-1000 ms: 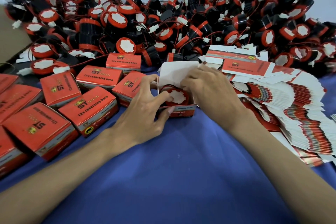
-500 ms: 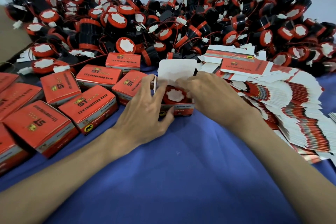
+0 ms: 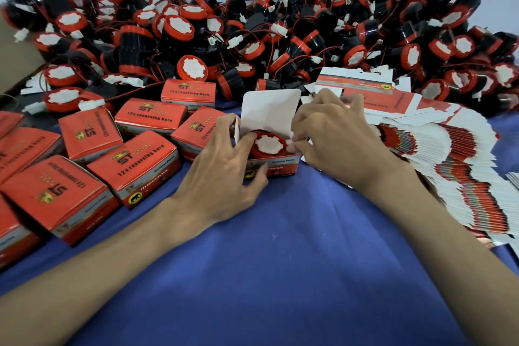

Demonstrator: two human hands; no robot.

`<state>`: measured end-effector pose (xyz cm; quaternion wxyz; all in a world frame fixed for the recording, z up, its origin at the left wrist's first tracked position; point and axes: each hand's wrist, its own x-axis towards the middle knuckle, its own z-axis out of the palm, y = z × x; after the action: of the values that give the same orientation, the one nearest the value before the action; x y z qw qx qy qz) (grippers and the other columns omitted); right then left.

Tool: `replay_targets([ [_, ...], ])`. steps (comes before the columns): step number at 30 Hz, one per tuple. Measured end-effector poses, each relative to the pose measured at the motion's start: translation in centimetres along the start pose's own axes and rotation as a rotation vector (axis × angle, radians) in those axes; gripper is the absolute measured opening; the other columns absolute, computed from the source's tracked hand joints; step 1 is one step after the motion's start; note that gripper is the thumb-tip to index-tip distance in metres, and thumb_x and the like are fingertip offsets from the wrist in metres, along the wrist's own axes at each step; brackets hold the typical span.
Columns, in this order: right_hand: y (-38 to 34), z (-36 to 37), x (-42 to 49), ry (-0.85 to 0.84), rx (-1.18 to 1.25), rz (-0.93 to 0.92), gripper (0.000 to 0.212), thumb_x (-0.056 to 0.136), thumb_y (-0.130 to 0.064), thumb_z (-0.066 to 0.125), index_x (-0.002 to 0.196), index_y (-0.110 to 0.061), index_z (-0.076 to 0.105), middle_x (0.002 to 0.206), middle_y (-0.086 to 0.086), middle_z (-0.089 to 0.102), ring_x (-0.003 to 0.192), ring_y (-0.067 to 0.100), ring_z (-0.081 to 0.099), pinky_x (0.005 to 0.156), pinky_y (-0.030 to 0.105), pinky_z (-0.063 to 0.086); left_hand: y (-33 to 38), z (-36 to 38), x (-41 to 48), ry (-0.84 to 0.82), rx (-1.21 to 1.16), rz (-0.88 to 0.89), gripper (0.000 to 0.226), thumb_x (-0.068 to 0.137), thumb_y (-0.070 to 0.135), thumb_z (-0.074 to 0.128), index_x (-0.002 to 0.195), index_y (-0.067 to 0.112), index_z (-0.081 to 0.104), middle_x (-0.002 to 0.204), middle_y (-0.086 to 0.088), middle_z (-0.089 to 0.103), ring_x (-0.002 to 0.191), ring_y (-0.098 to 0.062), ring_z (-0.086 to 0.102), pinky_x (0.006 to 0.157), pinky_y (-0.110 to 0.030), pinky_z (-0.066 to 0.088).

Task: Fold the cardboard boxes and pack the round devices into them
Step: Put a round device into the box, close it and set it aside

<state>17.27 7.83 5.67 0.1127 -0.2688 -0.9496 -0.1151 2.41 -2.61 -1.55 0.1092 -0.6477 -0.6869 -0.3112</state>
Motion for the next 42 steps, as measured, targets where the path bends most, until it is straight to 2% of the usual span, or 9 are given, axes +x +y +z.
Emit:
replay_targets([
  [5,0.0,1.1,0.1,-0.161,0.160,-0.033,0.026,0.093,-0.016,0.045,0.088,-0.008,0.069,0.110,-0.002,0.060,0.106,0.020,0.047,0.087,0.038,0.044,0.0,-0.1,-0.1,-0.012,-0.004,0.013,0.045,0.084,0.029,0.061,0.120,0.002,0.058,0.117,-0.020,0.042,0.094,-0.030,0.052,0.074,-0.027,0.044],
  [9,0.9,1.9,0.6,-0.122,0.363,-0.008,0.023,0.087,-0.008,0.056,0.075,-0.002,0.074,0.105,-0.002,0.061,0.095,0.017,0.054,0.084,0.029,0.040,-0.1,0.0,0.0,-0.008,-0.020,0.019,0.047,0.084,0.030,0.060,0.123,0.004,0.055,0.118,-0.019,0.041,0.087,-0.025,0.050,0.071,-0.027,0.044],
  [13,1.4,2.8,0.2,0.090,0.540,0.097,0.006,0.077,-0.018,0.078,0.078,-0.012,0.078,0.099,-0.003,0.068,0.076,0.010,0.057,0.076,0.025,0.043,-0.3,0.0,-0.1,-0.021,-0.029,0.028,0.057,0.084,0.031,0.063,0.132,0.011,0.040,0.125,-0.019,0.038,0.079,-0.022,0.051,0.062,-0.027,0.046],
  [18,0.7,4.2,-1.0,0.301,0.604,0.124,0.025,0.078,-0.017,0.079,0.062,0.000,0.070,0.093,0.002,0.067,0.064,0.003,0.057,0.065,0.010,0.043,-0.5,0.3,-0.3,0.000,-0.093,0.027,0.071,0.083,0.030,0.066,0.139,0.013,0.026,0.133,-0.017,0.034,0.092,-0.025,0.052,0.068,-0.028,0.042],
  [26,0.6,5.7,-2.2,0.397,0.418,-0.091,0.017,0.085,-0.006,0.061,0.076,0.003,0.073,0.112,0.017,0.063,0.092,0.033,0.061,0.080,0.021,0.043,-0.9,0.5,0.0,0.016,-0.174,-0.020,0.065,0.090,0.049,0.044,0.142,0.010,0.034,0.126,-0.007,0.034,0.097,0.001,0.031,0.079,-0.024,0.038],
  [32,0.6,7.1,-2.9,0.465,0.456,-0.139,0.019,0.091,-0.009,0.058,0.094,0.006,0.069,0.123,0.024,0.053,0.100,0.029,0.057,0.082,0.031,0.052,-1.1,0.5,-0.1,0.008,-0.223,-0.035,0.063,0.092,0.051,0.036,0.145,0.017,0.036,0.126,-0.005,0.034,0.100,-0.002,0.036,0.083,-0.025,0.038],
  [35,0.4,7.4,-2.9,0.585,0.584,-0.081,0.031,0.085,-0.004,0.067,0.111,0.008,0.056,0.131,0.019,0.040,0.112,0.017,0.048,0.088,0.019,0.049,-1.1,0.4,-0.1,0.017,-0.242,-0.024,0.058,0.097,0.046,0.031,0.147,0.019,0.037,0.130,-0.007,0.037,0.105,0.003,0.032,0.087,-0.023,0.036],
  [39,0.4,7.1,-3.1,0.531,0.758,-0.054,0.034,0.084,-0.003,0.063,0.117,0.004,0.058,0.115,0.004,0.060,0.104,0.012,0.060,0.092,0.022,0.050,-1.1,0.5,0.4,0.056,-0.376,-0.031,0.040,0.100,0.028,0.042,0.136,0.013,0.053,0.124,-0.004,0.045,0.112,0.002,0.036,0.094,-0.004,0.030],
  [42,0.4,7.1,-3.1,0.497,0.771,-0.124,0.027,0.084,0.001,0.060,0.110,0.002,0.067,0.110,0.008,0.069,0.104,0.021,0.064,0.093,0.029,0.049,-1.3,0.6,0.5,0.000,-0.453,-0.037,0.029,0.096,0.014,0.056,0.124,0.010,0.063,0.124,0.000,0.042,0.118,-0.002,0.036,0.101,-0.004,0.027],
])
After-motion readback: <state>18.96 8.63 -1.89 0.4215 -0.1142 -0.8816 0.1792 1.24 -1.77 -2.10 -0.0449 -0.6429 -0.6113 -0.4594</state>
